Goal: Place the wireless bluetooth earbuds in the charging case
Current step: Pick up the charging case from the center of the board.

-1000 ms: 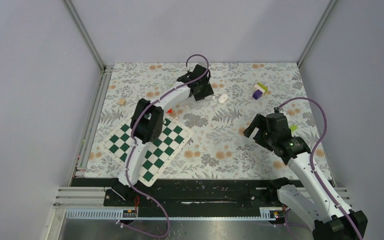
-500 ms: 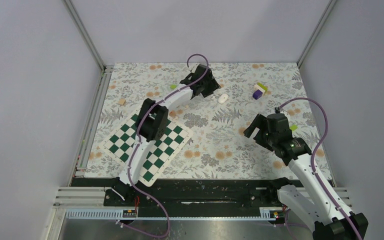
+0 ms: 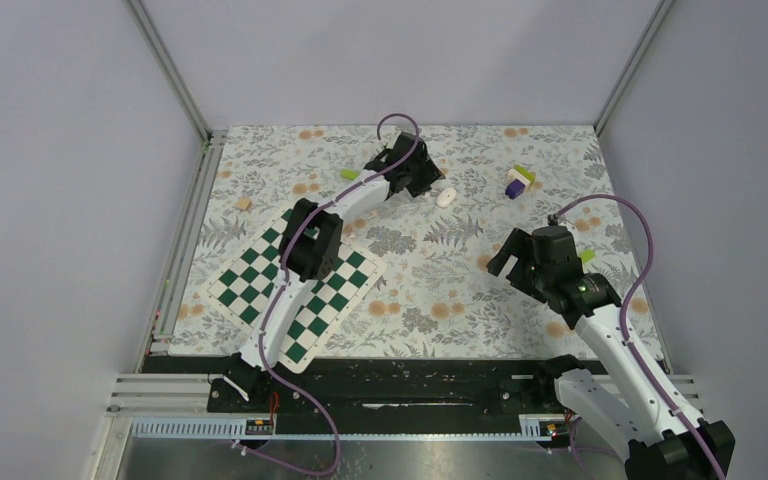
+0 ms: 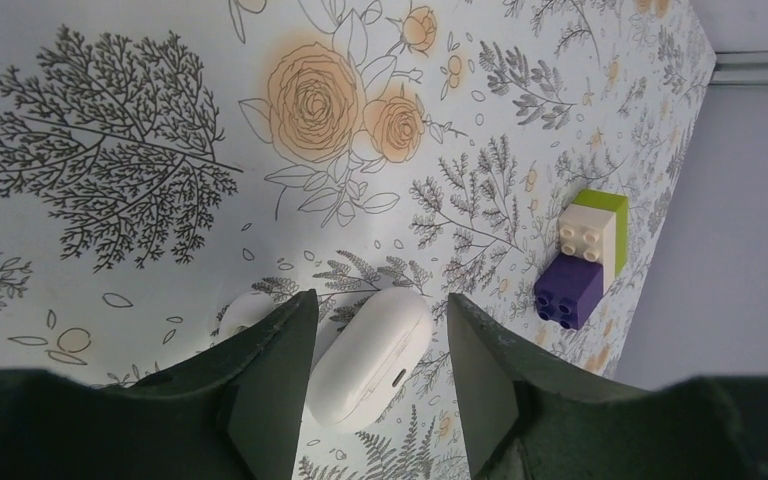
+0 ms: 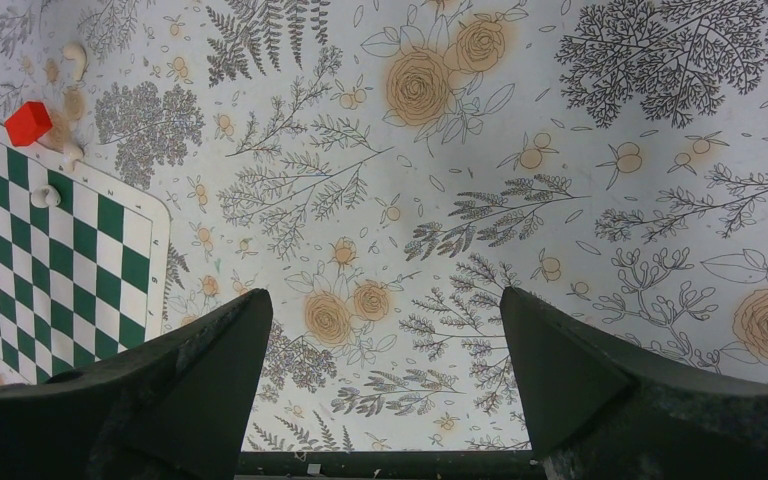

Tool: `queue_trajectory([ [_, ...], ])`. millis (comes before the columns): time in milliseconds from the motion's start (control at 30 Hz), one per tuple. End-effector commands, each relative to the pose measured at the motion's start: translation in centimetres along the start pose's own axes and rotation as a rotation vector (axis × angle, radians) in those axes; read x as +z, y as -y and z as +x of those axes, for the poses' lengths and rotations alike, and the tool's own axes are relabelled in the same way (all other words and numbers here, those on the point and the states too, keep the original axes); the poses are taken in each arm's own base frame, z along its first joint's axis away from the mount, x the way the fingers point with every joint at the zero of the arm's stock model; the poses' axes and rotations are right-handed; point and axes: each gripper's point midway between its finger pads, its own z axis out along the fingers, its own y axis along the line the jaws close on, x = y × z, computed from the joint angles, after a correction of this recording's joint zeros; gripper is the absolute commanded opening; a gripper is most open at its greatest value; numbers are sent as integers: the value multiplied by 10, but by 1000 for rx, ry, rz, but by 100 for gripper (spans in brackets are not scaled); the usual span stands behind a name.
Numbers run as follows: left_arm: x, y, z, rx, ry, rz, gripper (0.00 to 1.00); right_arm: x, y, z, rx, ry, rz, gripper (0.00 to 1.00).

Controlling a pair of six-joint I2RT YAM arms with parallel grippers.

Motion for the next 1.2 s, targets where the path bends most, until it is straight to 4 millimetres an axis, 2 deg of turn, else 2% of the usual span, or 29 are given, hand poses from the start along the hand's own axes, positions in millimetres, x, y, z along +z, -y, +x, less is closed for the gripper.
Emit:
queue_trajectory([
  [0, -6, 9, -3, -11, -9, 10, 50, -5, -4, -7, -11, 16, -9, 93],
  [233, -15, -10, 5, 30, -58, -48, 50, -5, -4, -7, -5, 16, -11, 92],
  [567, -43, -34, 2, 101, -66, -110, 50, -7, -5, -6, 2, 20, -20, 92],
  [767, -71, -43, 3, 173, -84, -141, 50, -8, -4, -6, 3, 25, -19, 93],
  [867, -95, -47, 5, 215, -110, -159, 49, -8, -2, -5, 5, 24, -15, 93],
  [967, -128, -34, -4, 289, -66, -136, 49, -7, -2, -6, 7, 29, -13, 92],
  [1033, -142, -21, -15, 337, 1, -124, 53, -5, -2, -5, 12, 29, -15, 92],
  [1167, -135, -9, -27, 374, 37, -136, 57, -4, -7, -5, 14, 12, -27, 92],
])
